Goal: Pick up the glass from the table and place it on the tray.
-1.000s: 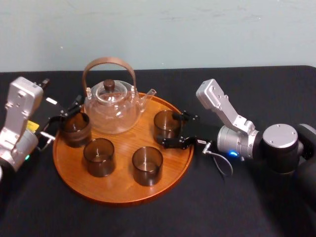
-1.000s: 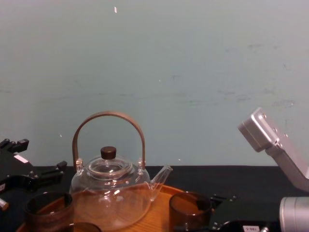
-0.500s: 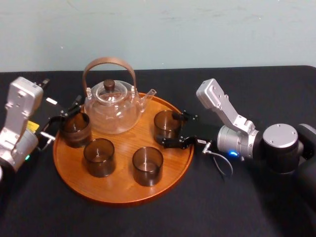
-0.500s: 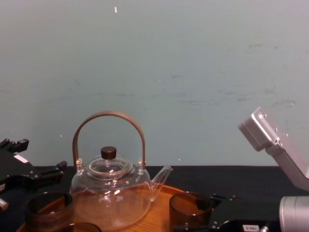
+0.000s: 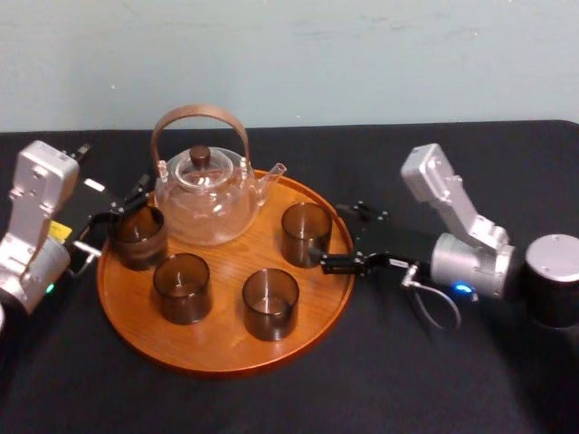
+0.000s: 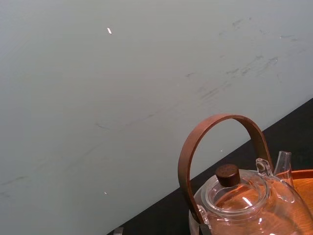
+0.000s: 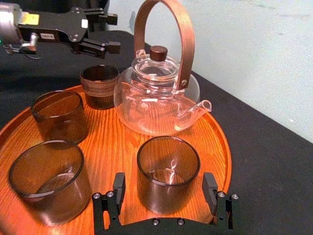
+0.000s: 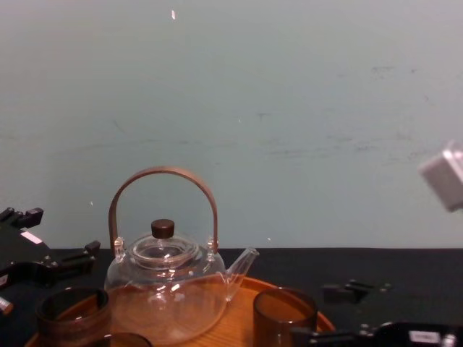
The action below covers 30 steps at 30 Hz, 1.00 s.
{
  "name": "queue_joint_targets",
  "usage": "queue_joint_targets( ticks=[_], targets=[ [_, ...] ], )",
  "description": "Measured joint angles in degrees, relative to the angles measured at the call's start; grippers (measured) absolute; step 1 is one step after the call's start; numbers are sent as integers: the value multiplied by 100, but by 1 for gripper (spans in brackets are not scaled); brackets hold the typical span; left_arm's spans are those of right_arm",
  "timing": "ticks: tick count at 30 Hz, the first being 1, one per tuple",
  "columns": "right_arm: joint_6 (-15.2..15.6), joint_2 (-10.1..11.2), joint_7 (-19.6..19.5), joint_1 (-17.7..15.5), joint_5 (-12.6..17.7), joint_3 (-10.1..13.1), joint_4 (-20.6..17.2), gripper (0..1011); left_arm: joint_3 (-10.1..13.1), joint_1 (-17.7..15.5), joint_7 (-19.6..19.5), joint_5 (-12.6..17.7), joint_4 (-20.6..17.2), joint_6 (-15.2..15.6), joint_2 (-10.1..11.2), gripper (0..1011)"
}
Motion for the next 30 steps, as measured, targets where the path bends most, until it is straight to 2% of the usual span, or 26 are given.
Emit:
queue_joint_targets(
  ticks=[5, 10, 13, 16, 19, 21, 22, 26, 30],
  targets=[
    [-31, 309, -12, -282, 160, 159, -410, 1002, 0, 0, 0, 0, 0, 0, 0, 1001],
    [-166, 680, -106, -660, 350, 419, -879, 1002, 0, 0, 0, 0, 0, 0, 0, 1001],
    [-226, 792, -204, -815, 403, 533, -1029, 1002, 0, 0, 0, 0, 0, 0, 0, 1001],
    [-339, 894, -486, -1065, 432, 750, -1238, 1002, 0, 0, 0, 0, 0, 0, 0, 1001],
    [-405, 897, -718, -1205, 422, 888, -1336, 1002, 0, 0, 0, 0, 0, 0, 0, 1001],
    [-482, 843, -1043, -1353, 335, 1037, -1423, 1002, 0, 0, 0, 0, 0, 0, 0, 1001],
    [-549, 787, -1288, -1431, 247, 1121, -1457, 1002, 0, 0, 0, 0, 0, 0, 0, 1001],
    [-637, 603, -1774, -1572, 74, 1290, -1480, 1002, 0, 0, 0, 0, 0, 0, 0, 1001],
    [-668, 418, -2117, -1631, -59, 1396, -1412, 1002, 0, 0, 0, 0, 0, 0, 0, 1001]
  ],
)
